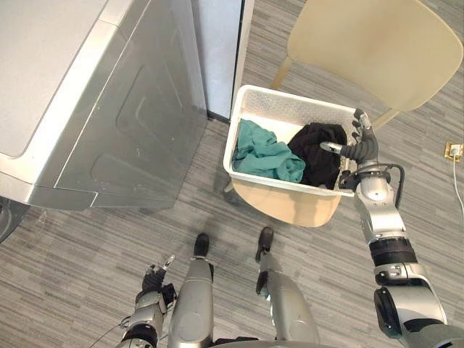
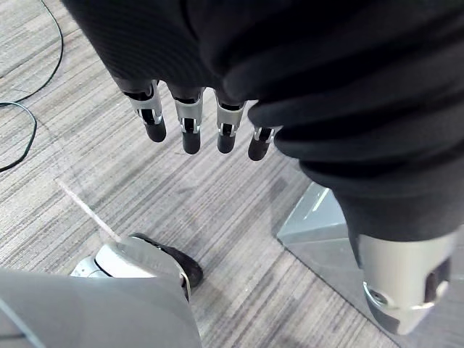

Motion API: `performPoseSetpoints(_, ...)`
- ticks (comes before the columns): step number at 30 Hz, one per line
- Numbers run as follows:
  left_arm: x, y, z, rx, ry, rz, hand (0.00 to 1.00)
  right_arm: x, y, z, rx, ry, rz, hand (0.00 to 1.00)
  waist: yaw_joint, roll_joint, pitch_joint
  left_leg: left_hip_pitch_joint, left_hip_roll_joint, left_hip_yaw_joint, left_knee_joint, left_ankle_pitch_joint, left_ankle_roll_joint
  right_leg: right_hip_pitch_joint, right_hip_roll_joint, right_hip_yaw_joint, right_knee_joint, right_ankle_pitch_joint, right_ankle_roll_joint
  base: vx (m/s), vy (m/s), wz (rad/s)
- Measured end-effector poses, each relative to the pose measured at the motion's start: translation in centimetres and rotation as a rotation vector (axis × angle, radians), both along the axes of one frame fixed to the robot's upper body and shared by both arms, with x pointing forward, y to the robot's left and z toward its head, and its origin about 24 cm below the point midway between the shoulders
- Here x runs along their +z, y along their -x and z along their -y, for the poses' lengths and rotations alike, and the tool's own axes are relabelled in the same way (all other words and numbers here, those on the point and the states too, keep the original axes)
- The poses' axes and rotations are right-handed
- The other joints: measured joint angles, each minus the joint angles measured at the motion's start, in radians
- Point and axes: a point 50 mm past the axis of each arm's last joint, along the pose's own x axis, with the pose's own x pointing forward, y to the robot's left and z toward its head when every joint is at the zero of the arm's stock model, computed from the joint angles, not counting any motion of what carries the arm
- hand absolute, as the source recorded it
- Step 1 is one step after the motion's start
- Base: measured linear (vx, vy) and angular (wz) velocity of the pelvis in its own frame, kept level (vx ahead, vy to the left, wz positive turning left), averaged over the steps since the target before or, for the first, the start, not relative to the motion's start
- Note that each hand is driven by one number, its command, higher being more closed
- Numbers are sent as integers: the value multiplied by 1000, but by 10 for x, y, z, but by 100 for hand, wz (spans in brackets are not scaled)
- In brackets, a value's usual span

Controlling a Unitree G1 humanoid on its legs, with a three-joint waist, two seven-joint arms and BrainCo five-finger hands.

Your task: Pick up the laundry basket with both hands and put the clothes into the washing machine.

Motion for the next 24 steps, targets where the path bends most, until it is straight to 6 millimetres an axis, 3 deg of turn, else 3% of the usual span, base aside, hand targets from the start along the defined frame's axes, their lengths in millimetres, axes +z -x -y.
performPoseSetpoints(4,0,0,0,-1,0,1,0,17,-14,-5,15,57,2,0,2,2,1,-22,0,-9,11,0,0,-11,0,-11,-1,3,0,4,13,7)
performPoseSetpoints(8,0,0,0,-2,2,0,0,19,-26,-5,20,113,-60,0,7,5,3,-38,-6,-28,20,0,0,-12,-3,-30,-3,3,0,16,29,14)
performPoseSetpoints(15,0,-2,6,-56,8,4,0,44,-40,7,-26,188,-86,0,41,59,37,-85,-8,-45,33,0,0,-41,-4,-49,-2,5,-2,-11,19,7)
performPoseSetpoints(24,1,-7,17,-97,17,26,0,48,-45,10,-50,191,-114,0,62,80,73,-140,-9,-58,52,0,-1,-81,-2,-64,-4,6,-2,14,15,3)
